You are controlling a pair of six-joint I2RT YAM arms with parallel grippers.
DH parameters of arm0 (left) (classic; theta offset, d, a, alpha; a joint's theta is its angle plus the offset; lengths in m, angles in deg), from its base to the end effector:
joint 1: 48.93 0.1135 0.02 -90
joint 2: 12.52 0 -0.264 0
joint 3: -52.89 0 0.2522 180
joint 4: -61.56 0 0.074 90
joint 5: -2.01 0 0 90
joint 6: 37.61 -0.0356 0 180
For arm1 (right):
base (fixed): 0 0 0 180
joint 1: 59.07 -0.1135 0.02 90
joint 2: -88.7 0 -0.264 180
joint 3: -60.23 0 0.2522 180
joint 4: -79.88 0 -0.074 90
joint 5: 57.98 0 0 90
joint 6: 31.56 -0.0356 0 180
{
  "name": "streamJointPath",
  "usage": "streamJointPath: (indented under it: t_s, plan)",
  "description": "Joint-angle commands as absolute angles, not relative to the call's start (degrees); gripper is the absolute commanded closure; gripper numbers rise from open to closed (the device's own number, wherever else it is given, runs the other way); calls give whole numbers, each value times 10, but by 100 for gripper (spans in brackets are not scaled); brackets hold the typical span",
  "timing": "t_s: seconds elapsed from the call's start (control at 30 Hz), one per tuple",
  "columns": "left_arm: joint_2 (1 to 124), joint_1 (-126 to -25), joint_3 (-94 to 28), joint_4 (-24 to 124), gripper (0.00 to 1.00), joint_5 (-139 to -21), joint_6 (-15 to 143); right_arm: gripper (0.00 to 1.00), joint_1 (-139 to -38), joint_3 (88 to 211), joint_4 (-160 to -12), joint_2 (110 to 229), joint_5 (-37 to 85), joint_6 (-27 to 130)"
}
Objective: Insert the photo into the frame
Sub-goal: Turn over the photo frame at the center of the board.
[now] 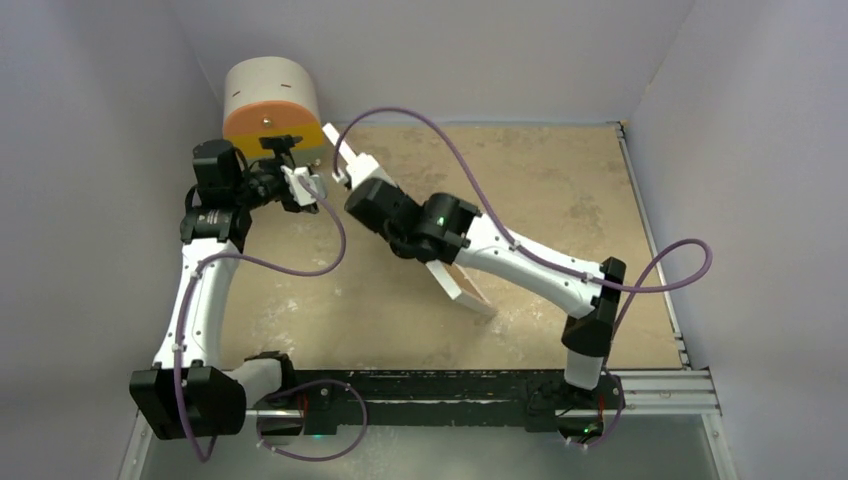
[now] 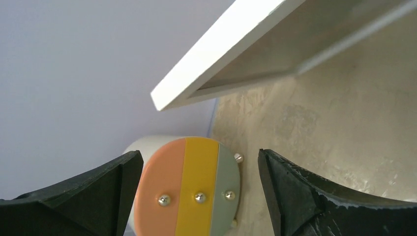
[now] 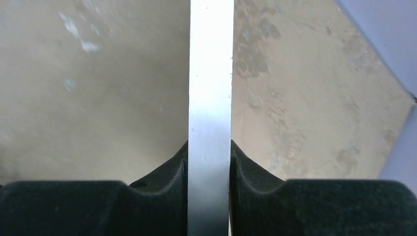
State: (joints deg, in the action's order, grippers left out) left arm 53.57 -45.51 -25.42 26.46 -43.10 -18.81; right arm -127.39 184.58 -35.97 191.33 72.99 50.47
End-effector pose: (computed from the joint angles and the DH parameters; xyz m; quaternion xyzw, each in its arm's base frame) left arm 0.2520 -0.0101 0.3696 0.6047 0.5216 0.0566 0.5992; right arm 0.1645 0.3505 0.3964 -0.3088 0.8120 -0.0185 0.4949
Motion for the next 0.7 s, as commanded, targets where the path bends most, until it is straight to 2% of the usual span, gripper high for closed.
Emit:
streamJointPath:
  t_s: [0.0, 0.1, 0.27, 0.47, 0.57, 0.67]
  plan:
    - [513, -439, -264, 295, 7, -377, -18, 71, -1196, 2004, -343, 1932, 611, 461]
    - [503, -437, -246, 287, 6, -363, 6, 71, -1122, 2016, -349, 1929, 516, 422]
    - [502, -436, -227, 266, 5, -353, 31, 72, -970, 1906, -426, 1883, 337, 348]
    - [538, -436, -249, 185, 4, -334, 13, 71, -851, 1846, -454, 1871, 247, 331]
    - [558, -436, -255, 147, 4, -328, 0, 71, -812, 1767, -479, 1844, 214, 327]
    - [574, -435, -253, 110, 3, -320, -22, 71, -770, 1630, -567, 1778, 148, 296]
